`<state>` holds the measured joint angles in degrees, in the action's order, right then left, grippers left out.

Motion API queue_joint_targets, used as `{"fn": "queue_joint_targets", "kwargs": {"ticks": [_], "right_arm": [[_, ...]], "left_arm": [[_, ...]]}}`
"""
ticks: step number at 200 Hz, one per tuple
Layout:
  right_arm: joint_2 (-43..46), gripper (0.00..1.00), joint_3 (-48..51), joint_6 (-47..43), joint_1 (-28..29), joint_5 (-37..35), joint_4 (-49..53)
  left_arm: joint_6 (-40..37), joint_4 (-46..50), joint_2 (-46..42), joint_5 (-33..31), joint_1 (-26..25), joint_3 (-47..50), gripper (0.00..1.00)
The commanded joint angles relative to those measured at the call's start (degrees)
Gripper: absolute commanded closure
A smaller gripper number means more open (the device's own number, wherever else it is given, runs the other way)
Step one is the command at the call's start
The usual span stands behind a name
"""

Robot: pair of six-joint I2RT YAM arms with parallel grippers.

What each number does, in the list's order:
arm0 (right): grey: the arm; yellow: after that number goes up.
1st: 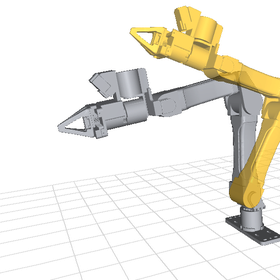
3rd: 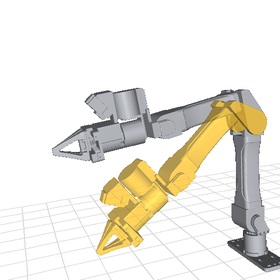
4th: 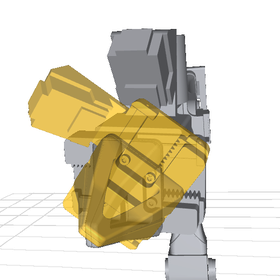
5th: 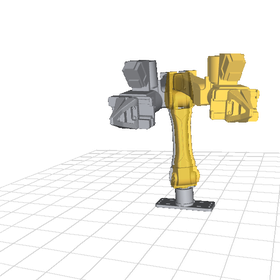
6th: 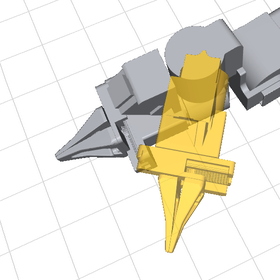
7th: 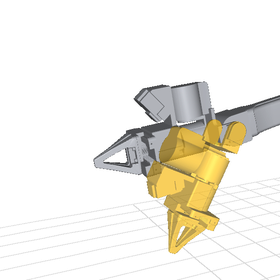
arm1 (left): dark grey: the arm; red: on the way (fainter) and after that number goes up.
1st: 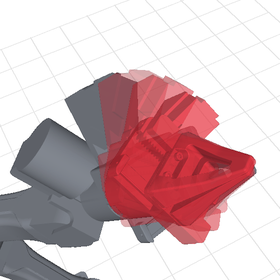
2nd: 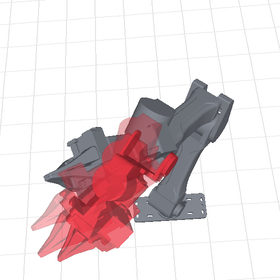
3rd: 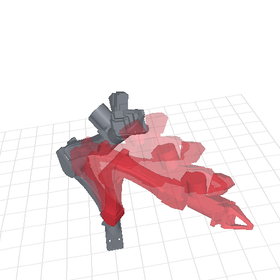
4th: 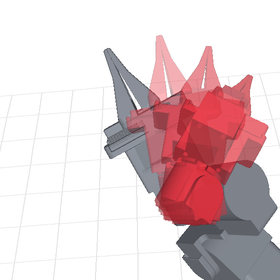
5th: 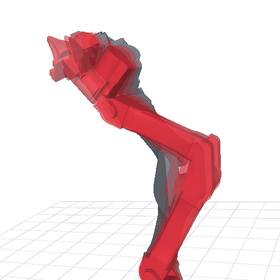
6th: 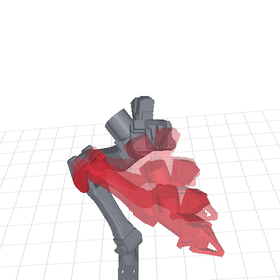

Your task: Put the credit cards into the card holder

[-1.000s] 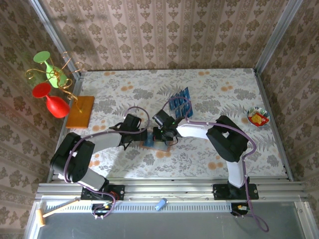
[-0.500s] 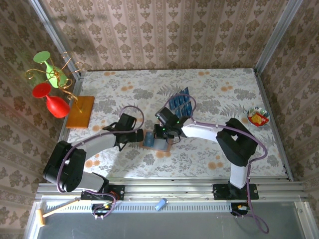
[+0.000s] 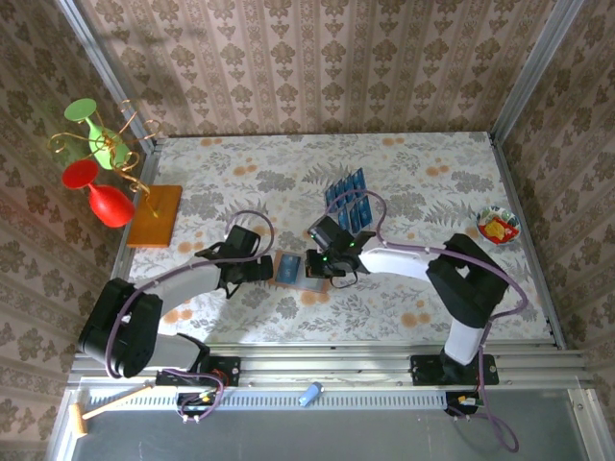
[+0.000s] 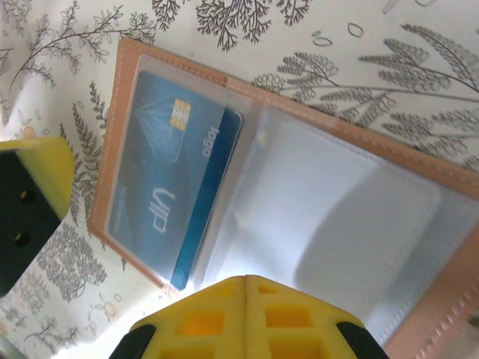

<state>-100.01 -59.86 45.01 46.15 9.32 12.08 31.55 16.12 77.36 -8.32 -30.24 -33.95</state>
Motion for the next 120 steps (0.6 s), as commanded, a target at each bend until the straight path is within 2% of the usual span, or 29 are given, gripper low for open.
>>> {"fn": "queue_joint_targets", "kwargs": {"ticks": [1,28,53,74,120], "right_arm": [[5.1,0.86,1.0,0.1,0.3,-2.1,1.4],[7.1,0.64,2.6,0.7,0.0,-3.0,2.1],[6.5,0.53,3.4,1.6,-0.1,-2.6,1.6],[5.3,0.49,4.1,2.7,-0.1,-1.4,0.0],[1.8,0.46,3.7,4.0,-0.1,-0.4,-2.1]], "left_arm": [[1.2,1.7,-1.0,0.1,-0.1,0.9,0.00],[1.5,1.5,-1.0,-0.1,-0.9,1.2,0.00],[1.4,1.7,-1.3,-0.5,-1.4,1.0,0.00],[1.1,2.0,-1.6,-1.0,-1.6,0.7,0.00],[0.4,2.5,-1.9,-1.6,-1.7,-0.4,0.00]]}}
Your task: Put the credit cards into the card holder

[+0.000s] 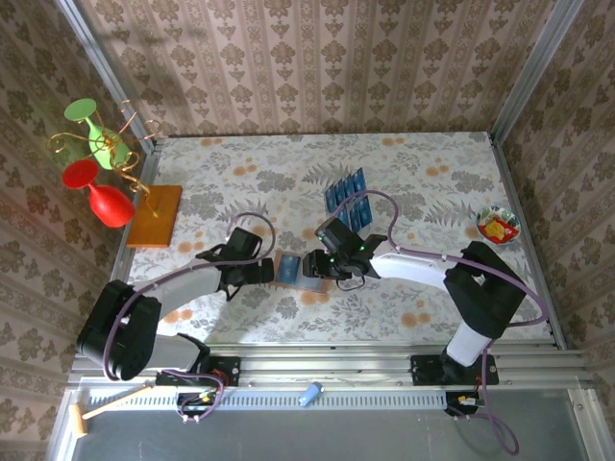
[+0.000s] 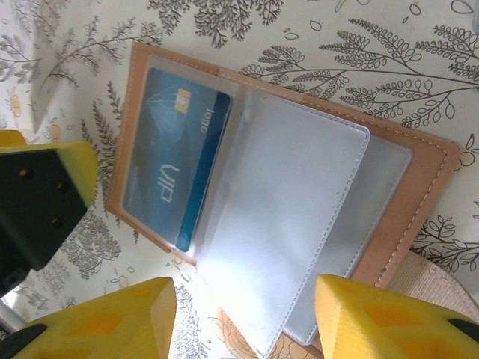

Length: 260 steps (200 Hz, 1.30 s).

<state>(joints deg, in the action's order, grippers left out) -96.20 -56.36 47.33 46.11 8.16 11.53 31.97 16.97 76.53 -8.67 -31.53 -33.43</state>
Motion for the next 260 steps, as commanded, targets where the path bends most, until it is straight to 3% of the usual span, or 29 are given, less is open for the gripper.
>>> {"fn": "queue_joint_targets", "kwargs": {"ticks": [1,81,101,160,260], "right_arm": [[-2.1,0.46,0.2,1.7,-0.1,0.8,-1.6],[-3.2,0.48,0.1,2.3,-0.1,0.8,-2.9],[-2.5,0.54,-0.3,1.1,-0.1,-0.8,-1.2],[-2.5,0.84,-1.4,-2.0,-0.8,-3.8,2.7],[-8.2,0.95,-3.9,-3.7,-2.2,-1.9,0.9]], "left_arm": [[0.0,1.7,-1.1,-1.2,-0.5,-0.9,0.00],[-0.7,1.1,-1.0,-1.1,-0.5,-0.9,0.00],[-1.0,0.8,-0.5,-0.9,-0.5,-1.1,0.00],[-1.0,0.7,0.0,-1.2,-2.1,-2.1,0.00],[-2.2,1.3,-1.2,-2.3,-5.6,-4.2,0.00]]}}
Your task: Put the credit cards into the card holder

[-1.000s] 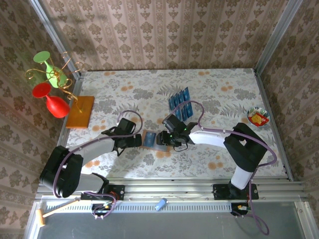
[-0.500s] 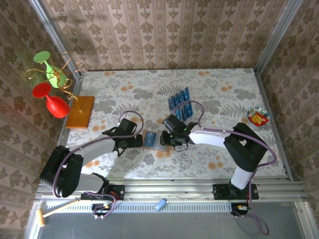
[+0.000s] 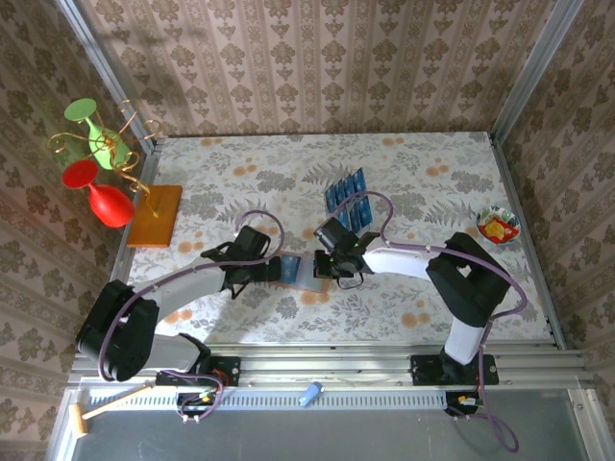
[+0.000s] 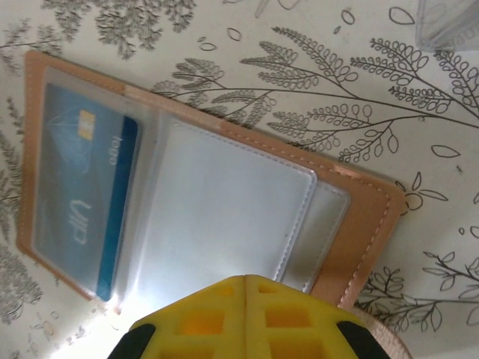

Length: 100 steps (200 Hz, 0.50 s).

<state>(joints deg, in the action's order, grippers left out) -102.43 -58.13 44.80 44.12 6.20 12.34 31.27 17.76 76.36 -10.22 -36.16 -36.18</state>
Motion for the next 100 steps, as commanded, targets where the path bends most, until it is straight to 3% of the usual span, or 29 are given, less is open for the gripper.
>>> {"fn": "queue_joint_targets", "kwargs": {"ticks": [1,100], "right_arm": [[-2.0,0.95,-2.2,-1.2,-0.2,0.1,0.1],[-4.2,0.97,-3.3,-0.3,-0.2,2.9,-2.5]], "left_arm": [[-1.5,0.5,-1.0,-0.8,-1.0,-1.4,0.00],[-1.9,-6.2,0.0,1.8,-4.8,0.1,0.00]]}}
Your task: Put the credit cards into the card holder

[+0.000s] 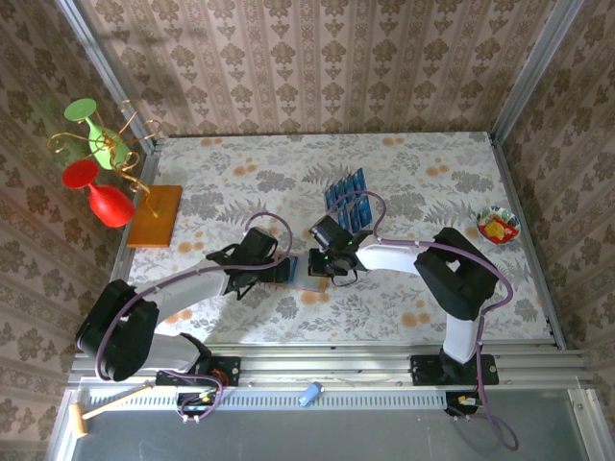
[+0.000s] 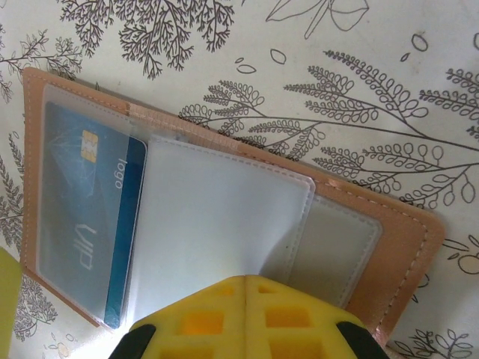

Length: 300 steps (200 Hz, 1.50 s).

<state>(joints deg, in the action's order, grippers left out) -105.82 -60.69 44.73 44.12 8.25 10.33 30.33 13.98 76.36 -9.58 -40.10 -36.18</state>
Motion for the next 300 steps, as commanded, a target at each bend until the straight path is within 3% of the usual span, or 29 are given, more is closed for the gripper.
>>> {"fn": "queue_joint_targets", "kwargs": {"ticks": [1,65,141,190,265,300], "right_arm": [[-0.8,0.97,-0.8,-0.2,-0.2,0.9,-0.5],[-0.8,0.97,-0.2,0.3,-0.2,1.2,-0.9],[-0.3,0.97,-0.2,0.4,-0.2,1.4,-1.0],[4.8,0.89,1.2,0.6,-1.3,0.2,-0.6],[2.7,0.97,1.2,-0.7,-2.6,0.3,0.3],[0.7,1.00,0.7,-0.5,-2.6,1.5,-0.7]], "left_arm": [[-0.9,-2.5,0.0,1.2,-0.9,0.2,0.00],[-0.6,-4.5,4.3,0.2,-4.3,-0.4,0.00],[-1.3,-2.6,9.2,-5.2,-7.3,-2.0,0.00],[-0.1,-3.2,9.5,-5.3,-7.3,-1.1,0.00],[-0.3,-2.9,3.3,-3.1,-7.2,-3.0,0.00],[-1.0,-3.4,4.4,-2.4,-7.2,-3.7,0.00]]}}
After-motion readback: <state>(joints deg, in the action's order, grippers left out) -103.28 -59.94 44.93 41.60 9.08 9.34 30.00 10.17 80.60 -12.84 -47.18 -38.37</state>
